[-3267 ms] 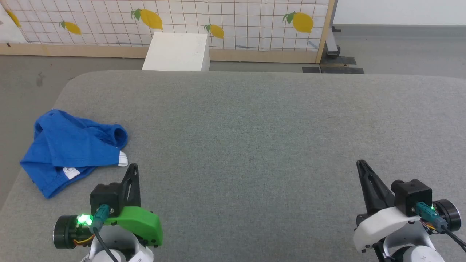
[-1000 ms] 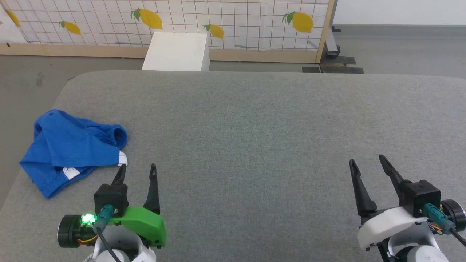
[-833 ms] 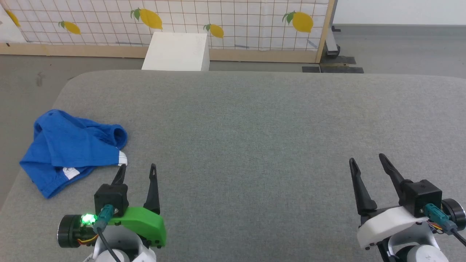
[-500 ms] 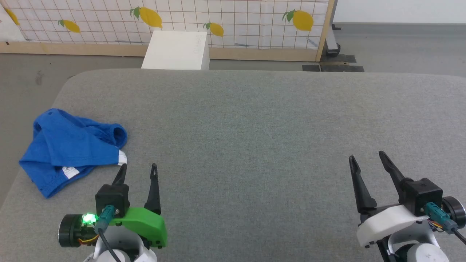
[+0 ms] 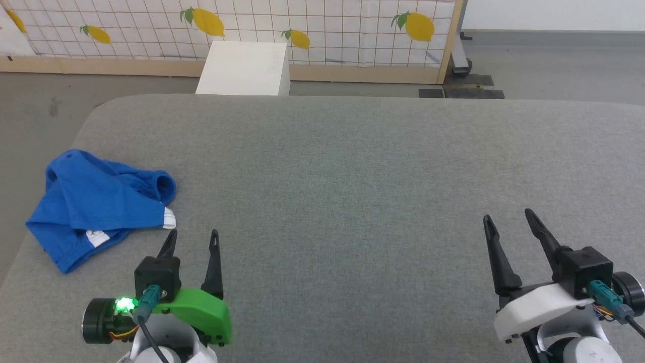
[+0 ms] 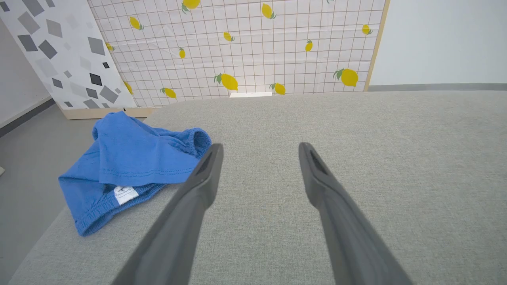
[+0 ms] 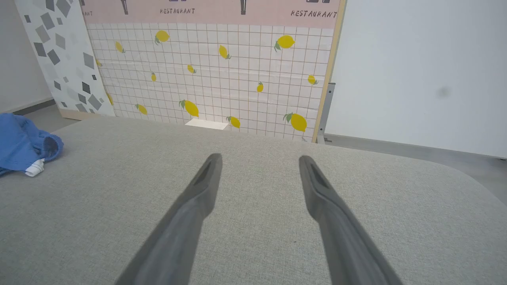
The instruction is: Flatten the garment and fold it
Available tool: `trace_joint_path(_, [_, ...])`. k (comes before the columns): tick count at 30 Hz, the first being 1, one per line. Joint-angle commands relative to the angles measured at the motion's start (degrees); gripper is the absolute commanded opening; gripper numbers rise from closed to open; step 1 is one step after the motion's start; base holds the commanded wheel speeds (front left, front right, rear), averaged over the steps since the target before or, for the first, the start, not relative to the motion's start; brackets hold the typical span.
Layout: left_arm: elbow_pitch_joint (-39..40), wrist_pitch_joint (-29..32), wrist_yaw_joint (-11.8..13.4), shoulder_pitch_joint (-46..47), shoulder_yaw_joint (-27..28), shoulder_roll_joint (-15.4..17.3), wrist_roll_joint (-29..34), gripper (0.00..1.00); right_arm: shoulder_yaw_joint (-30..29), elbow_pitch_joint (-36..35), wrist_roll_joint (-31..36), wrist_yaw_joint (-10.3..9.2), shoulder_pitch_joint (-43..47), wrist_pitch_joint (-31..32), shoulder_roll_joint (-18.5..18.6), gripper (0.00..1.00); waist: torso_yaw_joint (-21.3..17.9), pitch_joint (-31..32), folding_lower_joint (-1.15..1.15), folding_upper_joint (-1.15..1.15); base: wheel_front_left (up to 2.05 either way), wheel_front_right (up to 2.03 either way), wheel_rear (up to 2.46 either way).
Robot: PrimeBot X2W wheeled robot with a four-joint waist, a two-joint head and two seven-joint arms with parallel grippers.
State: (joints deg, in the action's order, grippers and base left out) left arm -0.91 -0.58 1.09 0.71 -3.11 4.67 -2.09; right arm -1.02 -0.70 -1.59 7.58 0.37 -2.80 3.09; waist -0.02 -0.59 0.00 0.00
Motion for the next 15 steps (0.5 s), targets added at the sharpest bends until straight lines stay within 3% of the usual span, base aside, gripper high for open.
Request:
trace_joint_path(1, [-0.13,0.05,0.39,0.14,-0.23,0.59,-0.54,1.0,-0.04,-0.36,-0.36,-0.06,-0.63,-0.27,-0.14,1.0,0.03,-0.11,0.0,0.0,0.0,0.0,0.0])
trace_joint_path(15, [-0.75,-0.16,1.17,1.21,-1.31,1.31,-0.79,1.0,-0.11,-0.5,-0.79,-0.07,-0.16,-0.38,-0.17,1.0,3.05,-0.32,0.0,0.0,0.0,0.0,0.0])
